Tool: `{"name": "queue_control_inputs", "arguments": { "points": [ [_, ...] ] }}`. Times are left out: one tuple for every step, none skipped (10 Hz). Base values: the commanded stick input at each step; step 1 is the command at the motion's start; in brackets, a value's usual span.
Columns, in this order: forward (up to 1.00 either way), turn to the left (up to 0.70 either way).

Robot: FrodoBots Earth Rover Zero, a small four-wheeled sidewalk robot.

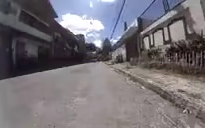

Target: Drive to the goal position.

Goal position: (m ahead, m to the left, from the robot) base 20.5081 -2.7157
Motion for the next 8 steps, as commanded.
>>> {"name": "queue_control_inputs", "arguments": {
  "points": [
    [1.0,0.0],
    [1.0,0.0],
    [1.0,0.0],
    [1.0,0.0],
    [1.0,0.0],
    [1.0,0.0],
    [1.0,0.0],
    [1.0,0.0]
  ]
}}
